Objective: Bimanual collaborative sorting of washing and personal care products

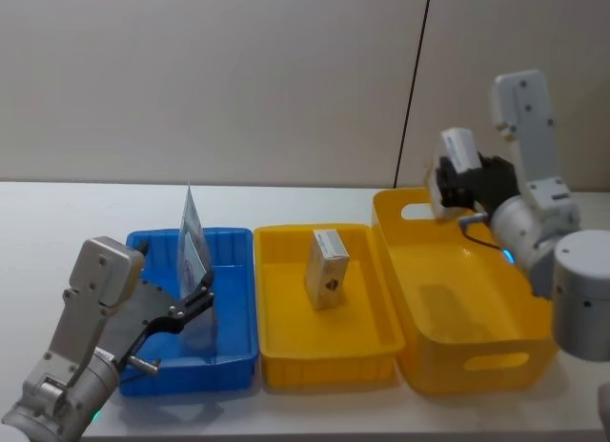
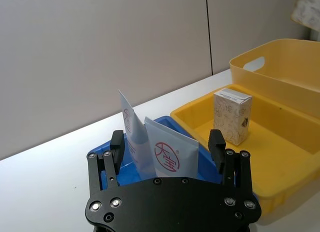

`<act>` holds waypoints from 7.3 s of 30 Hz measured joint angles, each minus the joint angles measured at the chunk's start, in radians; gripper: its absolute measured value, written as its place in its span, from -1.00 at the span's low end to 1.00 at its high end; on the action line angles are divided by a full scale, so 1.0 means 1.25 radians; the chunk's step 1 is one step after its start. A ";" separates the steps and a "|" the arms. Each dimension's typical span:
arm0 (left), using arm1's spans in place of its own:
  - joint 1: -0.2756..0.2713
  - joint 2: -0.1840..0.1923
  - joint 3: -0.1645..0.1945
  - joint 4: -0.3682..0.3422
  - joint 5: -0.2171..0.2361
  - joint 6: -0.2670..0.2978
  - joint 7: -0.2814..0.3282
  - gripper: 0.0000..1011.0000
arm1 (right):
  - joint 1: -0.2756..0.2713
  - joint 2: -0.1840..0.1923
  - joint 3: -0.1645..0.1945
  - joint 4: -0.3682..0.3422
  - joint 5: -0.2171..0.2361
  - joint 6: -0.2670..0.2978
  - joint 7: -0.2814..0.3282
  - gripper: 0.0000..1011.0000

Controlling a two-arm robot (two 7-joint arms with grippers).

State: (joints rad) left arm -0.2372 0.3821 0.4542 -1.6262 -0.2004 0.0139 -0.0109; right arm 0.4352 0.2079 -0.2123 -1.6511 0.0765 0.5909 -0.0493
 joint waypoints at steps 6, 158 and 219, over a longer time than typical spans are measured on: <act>0.000 0.000 0.000 0.000 0.000 0.000 0.000 0.98 | -0.008 0.019 0.026 0.011 0.009 0.044 0.015 -0.28; -0.142 -0.114 0.048 0.274 0.164 -0.036 -0.033 0.71 | -0.036 0.051 0.095 0.076 0.028 0.133 0.055 0.98; -0.150 -0.125 0.015 0.228 0.143 -0.092 -0.049 -0.68 | -0.036 0.051 0.095 0.076 0.029 0.133 0.055 0.98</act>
State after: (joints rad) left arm -0.4247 0.2255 0.4735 -1.3413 -0.0222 -0.1013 -0.0725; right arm 0.3901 0.2718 -0.0939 -1.5565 0.1122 0.7567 0.0199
